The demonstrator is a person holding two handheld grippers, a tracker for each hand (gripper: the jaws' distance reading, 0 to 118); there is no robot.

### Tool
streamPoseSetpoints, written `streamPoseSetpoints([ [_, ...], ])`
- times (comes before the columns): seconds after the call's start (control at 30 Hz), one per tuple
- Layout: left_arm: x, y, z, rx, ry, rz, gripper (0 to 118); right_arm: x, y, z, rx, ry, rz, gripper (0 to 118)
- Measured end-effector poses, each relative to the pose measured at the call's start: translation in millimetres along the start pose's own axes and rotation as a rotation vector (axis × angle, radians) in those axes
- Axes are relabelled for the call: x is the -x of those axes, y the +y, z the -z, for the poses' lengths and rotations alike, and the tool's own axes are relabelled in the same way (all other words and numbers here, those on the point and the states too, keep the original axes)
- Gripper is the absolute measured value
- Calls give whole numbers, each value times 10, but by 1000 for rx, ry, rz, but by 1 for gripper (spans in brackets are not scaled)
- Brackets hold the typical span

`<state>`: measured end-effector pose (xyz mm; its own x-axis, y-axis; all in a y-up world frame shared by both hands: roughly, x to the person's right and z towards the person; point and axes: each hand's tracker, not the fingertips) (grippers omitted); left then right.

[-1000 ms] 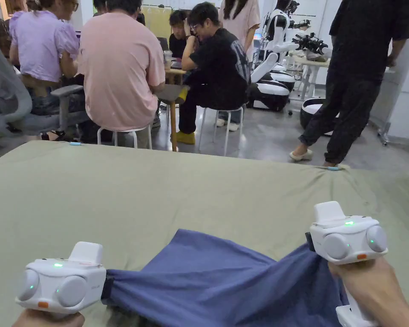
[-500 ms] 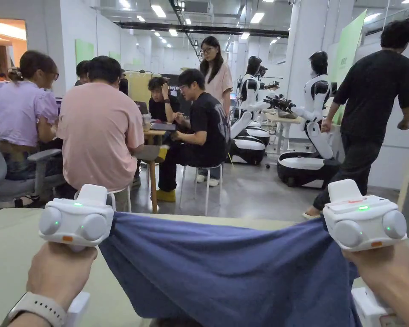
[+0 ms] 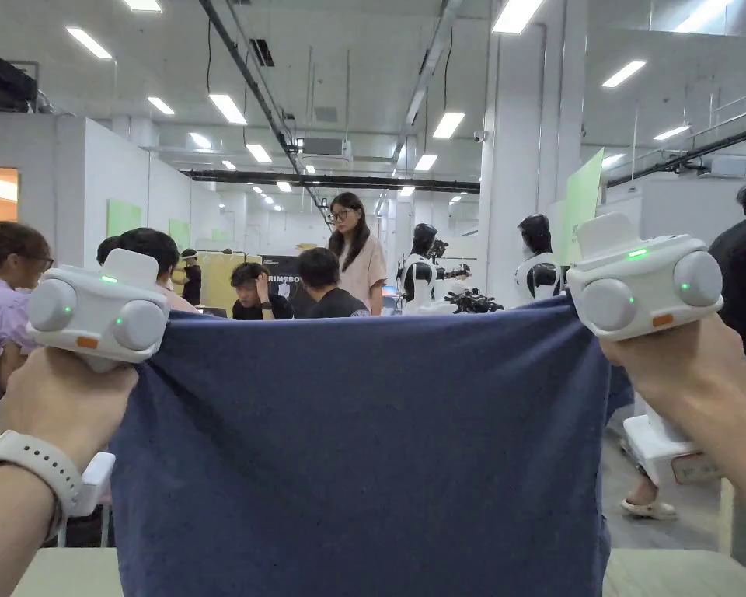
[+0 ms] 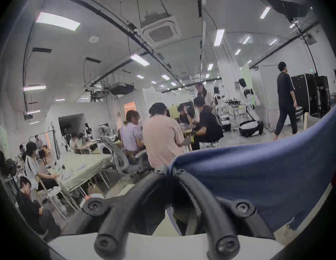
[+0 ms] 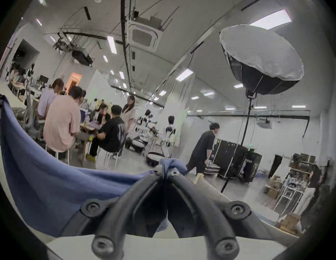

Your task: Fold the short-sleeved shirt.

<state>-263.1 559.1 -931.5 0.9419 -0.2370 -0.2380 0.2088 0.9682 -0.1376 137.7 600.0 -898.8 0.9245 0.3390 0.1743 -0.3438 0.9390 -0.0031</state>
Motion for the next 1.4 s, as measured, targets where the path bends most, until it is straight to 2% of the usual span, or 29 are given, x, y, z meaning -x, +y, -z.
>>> streamPoseSetpoints([
  [0.13,120,115,173,-7,-28,-78,2,-29,46,94,-20,-1,34,1],
  [0.2,112,32,204,-5,-25,-77,2,31,-58,124,-29,-19,20,1],
  [0.3,7,-291,304,35,-26,-42,2,164,-391,287,-13,-15,4,1],
  [0.43,-103,-742,414,111,-40,-60,2,317,-785,357,51,2,-15,1],
  [0.67,-158,-1204,230,172,-59,-37,2,319,-1222,192,129,37,-5,1],
  [0.97,7,-2034,-797,295,-130,-37,2,275,-2016,-1087,326,119,70,1],
  [1.07,57,-2472,-1256,353,-159,-28,2,289,-2502,-1532,402,149,37,1],
  [1.27,78,-3666,-2059,511,-188,-7,2,599,-3577,-2489,583,245,36,1],
  [1.37,79,-4305,-2249,632,-213,87,2,752,-4076,-2833,680,314,39,1],
  [1.4,104,-4483,-2298,672,-217,78,2,816,-4203,-2938,708,321,26,1],
])
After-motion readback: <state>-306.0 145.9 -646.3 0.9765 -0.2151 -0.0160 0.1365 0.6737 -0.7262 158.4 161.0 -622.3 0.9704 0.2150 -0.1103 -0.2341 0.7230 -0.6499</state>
